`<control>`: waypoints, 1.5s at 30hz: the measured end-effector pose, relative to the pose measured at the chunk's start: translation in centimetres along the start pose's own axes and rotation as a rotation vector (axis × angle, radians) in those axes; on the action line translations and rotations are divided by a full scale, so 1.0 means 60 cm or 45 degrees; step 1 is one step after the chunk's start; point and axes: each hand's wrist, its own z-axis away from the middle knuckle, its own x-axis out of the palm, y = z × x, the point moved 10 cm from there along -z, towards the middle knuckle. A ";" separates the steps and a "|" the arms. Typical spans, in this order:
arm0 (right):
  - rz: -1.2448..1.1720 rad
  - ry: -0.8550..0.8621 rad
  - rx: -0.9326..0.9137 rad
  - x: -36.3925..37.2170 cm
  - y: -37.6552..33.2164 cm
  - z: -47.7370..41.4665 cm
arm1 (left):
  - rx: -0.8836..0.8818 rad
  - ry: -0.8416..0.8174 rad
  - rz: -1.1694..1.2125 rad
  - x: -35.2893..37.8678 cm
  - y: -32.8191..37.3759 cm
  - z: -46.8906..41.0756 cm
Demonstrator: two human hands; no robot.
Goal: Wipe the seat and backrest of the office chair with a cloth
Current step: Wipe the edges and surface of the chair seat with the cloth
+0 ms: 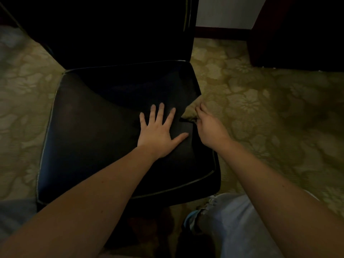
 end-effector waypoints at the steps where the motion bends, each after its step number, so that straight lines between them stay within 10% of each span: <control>1: 0.000 -0.003 0.017 0.000 -0.001 -0.004 | 0.015 0.001 -0.025 -0.002 -0.008 0.003; 45: 0.163 -0.074 -0.157 0.010 -0.025 0.056 | -0.066 0.052 0.046 0.006 -0.044 0.023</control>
